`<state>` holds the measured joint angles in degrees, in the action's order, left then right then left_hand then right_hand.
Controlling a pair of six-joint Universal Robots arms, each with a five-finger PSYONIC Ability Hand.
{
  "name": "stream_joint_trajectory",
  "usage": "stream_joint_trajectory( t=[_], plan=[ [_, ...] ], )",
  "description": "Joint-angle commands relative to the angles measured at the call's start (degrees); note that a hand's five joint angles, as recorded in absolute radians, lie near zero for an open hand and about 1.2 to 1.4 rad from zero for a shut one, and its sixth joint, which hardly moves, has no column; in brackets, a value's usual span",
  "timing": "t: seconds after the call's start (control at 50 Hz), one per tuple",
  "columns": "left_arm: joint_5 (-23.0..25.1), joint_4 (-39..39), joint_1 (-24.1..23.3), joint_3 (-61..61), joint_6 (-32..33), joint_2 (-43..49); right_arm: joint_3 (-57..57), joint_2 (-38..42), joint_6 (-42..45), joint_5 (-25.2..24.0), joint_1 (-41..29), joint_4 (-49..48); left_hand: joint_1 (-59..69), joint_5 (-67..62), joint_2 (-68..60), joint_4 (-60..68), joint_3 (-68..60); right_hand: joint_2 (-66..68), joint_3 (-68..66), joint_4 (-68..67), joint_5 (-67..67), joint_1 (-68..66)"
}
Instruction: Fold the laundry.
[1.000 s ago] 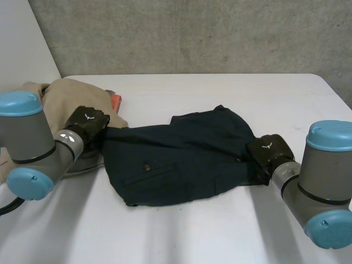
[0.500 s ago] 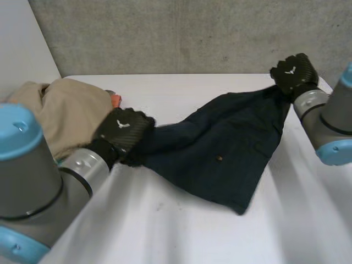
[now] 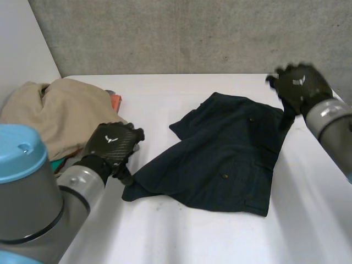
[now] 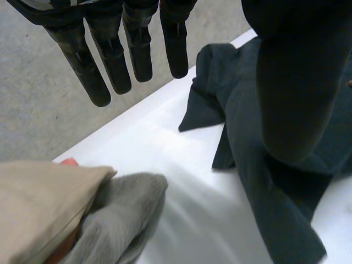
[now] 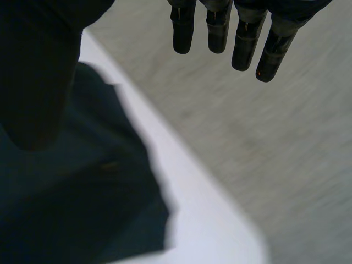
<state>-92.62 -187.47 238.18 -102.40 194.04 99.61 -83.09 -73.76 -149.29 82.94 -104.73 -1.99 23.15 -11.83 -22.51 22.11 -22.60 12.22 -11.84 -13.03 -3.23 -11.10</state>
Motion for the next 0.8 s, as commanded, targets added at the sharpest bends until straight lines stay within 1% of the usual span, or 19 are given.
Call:
stream_joint_trajectory(
  t=[0.02,0.04,0.1,0.18,0.22,0.32,0.34,0.4,0.5,0.58,0.6,0.64,0.66,0.7,0.74,0.8],
  plan=[
    [0.5,0.0,1.0,-5.0,0.6,-1.6,-6.4,-3.1,-7.8,-4.3,0.0,21.4,1.5,-2.8,-2.2,2.6,-2.1,-1.8,1.4,2.6,2.8,0.7],
    [0.5,-0.1,0.9,-5.3,0.6,-1.5,-8.8,-3.2,-8.5,-5.3,-0.1,21.0,1.9,-3.2,-2.5,2.9,-2.4,0.9,-1.2,-0.1,0.1,-2.0],
    [0.2,-0.3,1.1,-5.4,0.5,-1.0,-13.0,-3.5,-9.3,-6.4,-0.3,18.3,2.5,-3.9,-3.2,3.6,-3.1,1.6,-1.9,-0.7,-0.6,-2.7],
    [0.2,-1.4,1.2,-4.4,0.5,1.6,-19.6,-3.8,-10.7,-6.2,-0.8,10.4,2.5,-3.9,-3.2,3.6,-3.1,2.9,-3.3,-2.1,-1.9,-4.0],
    [0.3,-2.0,1.2,-4.0,0.5,2.8,-21.2,-3.9,-11.0,-6.0,-1.1,8.0,2.5,-3.9,-3.2,3.6,-3.1,4.4,-4.8,-3.6,-3.4,-5.5],
    [0.5,-3.3,1.6,-1.7,0.5,5.2,-24.5,-3.3,-11.0,-4.5,-2.4,1.7,4.7,-6.0,-5.4,5.8,-5.3,12.5,-12.9,-11.7,-11.5,-13.6],
    [0.5,-3.3,1.5,-1.5,0.5,5.7,-24.8,-3.1,-11.0,-3.4,-3.1,0.3,4.7,-6.0,-5.4,5.8,-5.3,13.7,-14.0,-12.9,-12.7,-14.8],
    [1.1,-3.3,1.1,-0.6,0.5,7.6,-25.0,-2.7,-11.0,-1.0,-3.9,-1.0,5.4,-6.7,-6.0,6.4,-6.0,14.5,-14.9,-13.7,-13.5,-15.6],
    [3.1,-3.5,0.9,-0.3,0.5,9.7,-24.9,-0.4,-10.9,-0.2,-3.9,-1.3,7.1,-8.4,-7.7,8.1,-7.6,16.4,-16.7,-15.5,-15.3,-17.5],
    [3.2,-3.5,0.7,0.5,0.6,12.4,-25.0,0.5,-10.9,-0.2,-4.1,-1.3,13.8,-15.1,-14.4,14.8,-14.3,17.2,-17.6,-16.4,-16.2,-18.3],
    [3.1,-3.5,0.7,1.1,0.6,13.1,-25.1,0.5,-10.9,-0.2,-4.2,-1.3,19.1,-20.5,-19.8,20.2,-19.7,17.2,-17.6,-16.4,-16.2,-18.3],
    [3.1,-3.5,0.6,1.4,0.6,13.7,-25.1,0.6,-10.9,-0.2,-4.6,-1.3,22.5,-23.9,-23.2,23.6,-23.1,17.2,-17.6,-16.4,-16.2,-18.3],
    [3.1,-3.6,0.6,1.8,0.6,14.1,-25.2,0.6,-10.9,-0.1,-4.9,-1.2,32.2,-33.5,-32.9,33.3,-32.8,17.2,-17.6,-16.4,-16.2,-18.3],
    [3.1,-3.7,0.6,2.1,0.6,14.4,-25.2,0.5,-10.9,-0.2,-5.2,-1.0,41.7,-43.0,-42.3,42.7,-42.2,17.2,-17.6,-16.4,-16.2,-18.3],
    [3.1,-4.0,0.7,2.6,0.6,14.7,-25.4,-0.2,-10.9,-0.2,-5.5,-0.6,49.1,-50.4,-49.7,50.1,-49.6,16.9,-17.3,-16.1,-15.9,-18.0],
    [3.0,-4.7,0.8,3.1,0.6,14.7,-25.5,-0.9,-10.9,0.0,-5.6,-0.5,56.5,-57.8,-57.1,57.6,-57.1,16.9,-17.2,-16.1,-15.9,-18.0]
  ],
)
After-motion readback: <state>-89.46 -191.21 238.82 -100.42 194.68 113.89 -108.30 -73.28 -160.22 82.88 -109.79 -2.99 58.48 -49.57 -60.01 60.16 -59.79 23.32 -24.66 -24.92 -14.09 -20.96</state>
